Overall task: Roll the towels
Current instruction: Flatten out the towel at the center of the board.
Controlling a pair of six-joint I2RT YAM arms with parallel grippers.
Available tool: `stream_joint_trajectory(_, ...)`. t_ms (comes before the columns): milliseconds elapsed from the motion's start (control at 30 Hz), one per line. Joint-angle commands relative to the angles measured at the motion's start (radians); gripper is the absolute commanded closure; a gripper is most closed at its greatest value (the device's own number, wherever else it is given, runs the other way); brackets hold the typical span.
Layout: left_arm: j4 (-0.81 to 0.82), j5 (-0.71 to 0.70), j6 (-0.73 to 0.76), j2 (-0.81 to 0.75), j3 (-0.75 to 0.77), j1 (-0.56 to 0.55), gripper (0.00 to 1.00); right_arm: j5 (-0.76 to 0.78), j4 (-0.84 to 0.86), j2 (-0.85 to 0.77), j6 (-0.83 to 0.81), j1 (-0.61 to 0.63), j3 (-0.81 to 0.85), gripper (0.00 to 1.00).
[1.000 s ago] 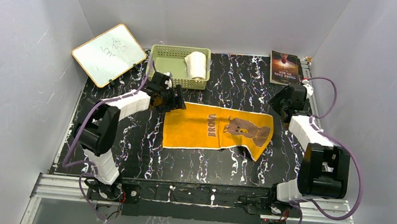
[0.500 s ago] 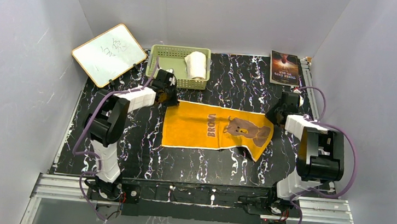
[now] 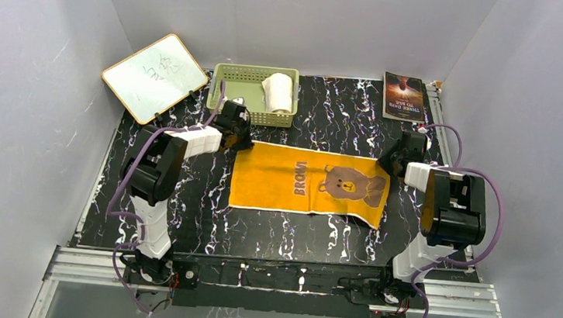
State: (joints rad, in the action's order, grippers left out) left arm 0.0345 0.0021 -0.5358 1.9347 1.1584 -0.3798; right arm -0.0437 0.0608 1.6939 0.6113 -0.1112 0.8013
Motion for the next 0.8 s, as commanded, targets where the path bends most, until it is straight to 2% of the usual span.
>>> stream_joint_trajectory(0,-0.011,-0.047,-0.029,0.036,-0.082,0.042,1.0,0.003,0.028,0.041,-0.007,-0.008,0.016,1.0)
stream_joint_trajectory(133,0.022,0.002,-0.059,0.05,-0.124,0.102,1.0,-0.006,0.004,0.121,-0.004,-0.008,0.095,1.0)
stream_joint_trajectory(467,-0.075,-0.044,-0.014,-0.024,-0.118,0.199,1.0,-0.051,-0.021,0.148,-0.01,0.0,0.184,1.0)
stream_joint_trajectory(500,-0.071,-0.043,-0.01,-0.037,-0.128,0.2,1.0,-0.067,-0.025,0.143,-0.025,0.003,0.186,0.95)
stream_joint_trajectory(567,-0.039,-0.009,-0.004,-0.076,-0.16,0.197,1.0,-0.099,-0.016,0.11,-0.058,0.009,0.174,0.78)
stream_joint_trajectory(633,-0.013,0.02,0.007,-0.124,-0.187,0.195,1.0,-0.081,-0.002,0.06,-0.079,0.018,0.151,0.64)
stream_joint_trajectory(667,-0.005,0.029,0.016,-0.152,-0.195,0.194,0.87,-0.066,0.001,0.004,-0.09,0.019,0.144,0.59)
stream_joint_trajectory(733,-0.017,0.016,0.033,-0.197,-0.192,0.194,0.51,-0.021,-0.01,-0.029,-0.114,0.019,0.147,0.53)
stream_joint_trajectory(767,-0.028,0.003,0.046,-0.214,-0.184,0.195,0.41,-0.002,-0.022,-0.032,-0.128,0.019,0.155,0.52)
